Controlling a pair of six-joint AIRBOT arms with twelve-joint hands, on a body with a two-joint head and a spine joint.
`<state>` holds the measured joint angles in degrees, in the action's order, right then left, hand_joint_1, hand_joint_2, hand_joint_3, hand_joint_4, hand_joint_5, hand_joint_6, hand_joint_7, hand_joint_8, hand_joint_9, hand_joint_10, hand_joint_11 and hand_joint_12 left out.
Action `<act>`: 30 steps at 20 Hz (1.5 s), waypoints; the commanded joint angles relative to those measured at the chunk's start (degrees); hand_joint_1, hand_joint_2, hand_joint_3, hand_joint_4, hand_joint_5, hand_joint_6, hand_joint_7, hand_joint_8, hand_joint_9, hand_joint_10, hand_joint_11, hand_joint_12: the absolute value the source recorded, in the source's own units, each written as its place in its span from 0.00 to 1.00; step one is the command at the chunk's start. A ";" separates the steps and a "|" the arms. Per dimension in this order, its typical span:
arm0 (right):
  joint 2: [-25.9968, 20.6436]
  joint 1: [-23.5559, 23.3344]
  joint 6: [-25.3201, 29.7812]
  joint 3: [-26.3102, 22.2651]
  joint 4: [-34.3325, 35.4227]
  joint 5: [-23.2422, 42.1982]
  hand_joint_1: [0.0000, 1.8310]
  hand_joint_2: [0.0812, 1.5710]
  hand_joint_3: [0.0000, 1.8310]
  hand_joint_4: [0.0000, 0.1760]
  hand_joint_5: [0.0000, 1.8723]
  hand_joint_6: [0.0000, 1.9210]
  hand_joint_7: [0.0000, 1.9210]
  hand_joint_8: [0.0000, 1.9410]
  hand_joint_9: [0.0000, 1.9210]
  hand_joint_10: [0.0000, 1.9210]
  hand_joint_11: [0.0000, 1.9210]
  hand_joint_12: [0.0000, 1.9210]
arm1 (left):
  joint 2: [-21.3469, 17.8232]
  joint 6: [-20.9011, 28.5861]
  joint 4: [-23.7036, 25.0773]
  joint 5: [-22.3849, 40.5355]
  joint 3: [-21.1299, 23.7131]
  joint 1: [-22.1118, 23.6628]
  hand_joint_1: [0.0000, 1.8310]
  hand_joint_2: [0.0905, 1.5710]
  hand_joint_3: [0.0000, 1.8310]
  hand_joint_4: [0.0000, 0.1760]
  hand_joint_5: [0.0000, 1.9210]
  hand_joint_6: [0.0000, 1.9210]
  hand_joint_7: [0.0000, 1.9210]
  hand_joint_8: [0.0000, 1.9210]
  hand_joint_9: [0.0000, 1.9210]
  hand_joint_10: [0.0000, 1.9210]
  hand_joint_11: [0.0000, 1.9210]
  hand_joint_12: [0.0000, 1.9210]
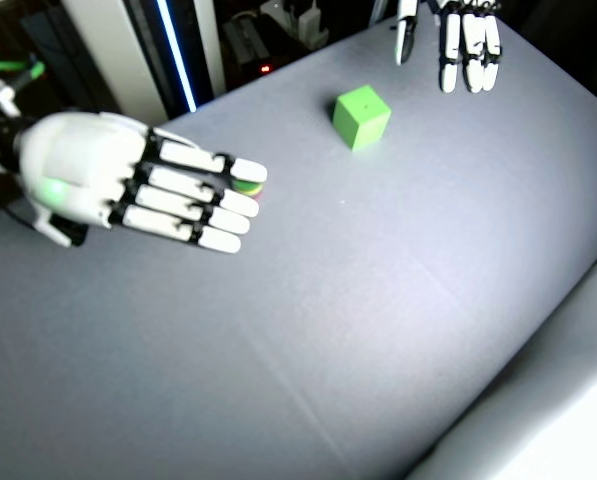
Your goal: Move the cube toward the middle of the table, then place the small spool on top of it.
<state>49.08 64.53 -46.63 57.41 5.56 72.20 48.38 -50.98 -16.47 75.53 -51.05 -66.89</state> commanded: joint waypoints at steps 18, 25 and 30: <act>0.07 -0.46 0.41 0.33 0.75 7.13 0.38 0.83 0.00 0.00 0.27 0.00 0.25 0.00 0.24 0.00 0.12 0.32 | 8.10 -1.56 14.92 -17.74 -5.73 14.85 0.37 0.49 0.00 0.96 0.13 0.00 0.08 0.00 0.14 0.00 0.00 0.47; 0.08 -0.46 0.41 0.32 0.75 7.12 0.38 0.84 0.00 0.00 0.26 0.00 0.25 0.00 0.23 0.00 0.12 0.30 | 9.96 -1.05 14.38 -17.50 -7.61 17.41 0.65 0.69 0.00 0.00 0.52 0.46 0.44 0.74 0.49 0.80 0.46 0.92; 0.11 -0.46 0.41 0.42 0.76 7.12 0.42 0.83 0.00 0.00 0.27 0.00 0.25 0.00 0.24 0.00 0.12 0.31 | 11.44 -0.77 16.07 -17.21 -11.27 25.54 0.68 0.72 0.00 0.00 0.50 0.38 0.47 0.71 0.47 0.71 0.42 0.93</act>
<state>49.15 64.53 -46.52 57.58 5.52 72.20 59.90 -51.99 -0.80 52.01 -62.70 -41.12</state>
